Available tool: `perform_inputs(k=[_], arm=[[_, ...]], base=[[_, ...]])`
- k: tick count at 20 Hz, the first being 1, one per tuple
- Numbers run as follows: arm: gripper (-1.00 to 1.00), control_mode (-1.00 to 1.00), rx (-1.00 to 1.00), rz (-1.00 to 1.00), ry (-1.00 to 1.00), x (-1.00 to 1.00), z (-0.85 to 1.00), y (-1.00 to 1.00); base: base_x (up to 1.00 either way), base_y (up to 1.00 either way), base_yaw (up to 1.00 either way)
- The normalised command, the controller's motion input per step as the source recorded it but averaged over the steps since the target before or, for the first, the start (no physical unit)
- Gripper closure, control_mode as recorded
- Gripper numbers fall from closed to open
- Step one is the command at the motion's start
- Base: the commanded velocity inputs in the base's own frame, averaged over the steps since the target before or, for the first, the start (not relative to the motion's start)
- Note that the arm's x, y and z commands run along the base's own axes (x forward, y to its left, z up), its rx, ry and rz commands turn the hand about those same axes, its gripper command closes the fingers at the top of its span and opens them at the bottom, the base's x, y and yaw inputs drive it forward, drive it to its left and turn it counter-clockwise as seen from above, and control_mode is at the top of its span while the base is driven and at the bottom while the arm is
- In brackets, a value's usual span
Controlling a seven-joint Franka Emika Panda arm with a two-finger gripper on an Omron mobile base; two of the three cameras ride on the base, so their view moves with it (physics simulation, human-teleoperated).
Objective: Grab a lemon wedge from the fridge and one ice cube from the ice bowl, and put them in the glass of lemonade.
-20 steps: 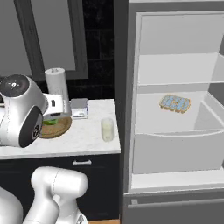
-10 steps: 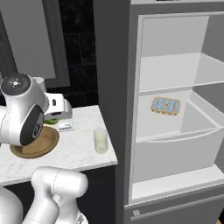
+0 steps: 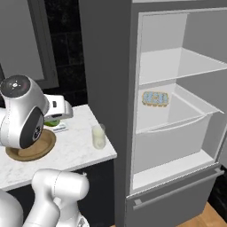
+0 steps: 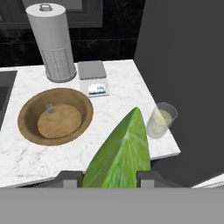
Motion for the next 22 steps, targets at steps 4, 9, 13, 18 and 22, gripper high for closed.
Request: perform_inputs(k=[4,9,13,18,22], arm=[[1.0,-1.0,0.0,0.0,0.0,0.0,0.0,0.0],[1.0,-1.0,0.0,0.0,0.0,0.0,0.0,0.0],[1.0,-1.0,-0.02,0.0,0.0,0.0,0.0,0.01],[1.0,-1.0,-0.26,0.08,0.08,0.03,0.0,0.08],[1.0,-1.0,-0.29,0.18,0.12,0.06,0.0,0.06]], base=[[0.03,0.04,-0.02],[0.0,0.0,0.0],[0.0,0.0,0.0],[0.0,0.0,0.0],[0.0,0.0,0.0]])
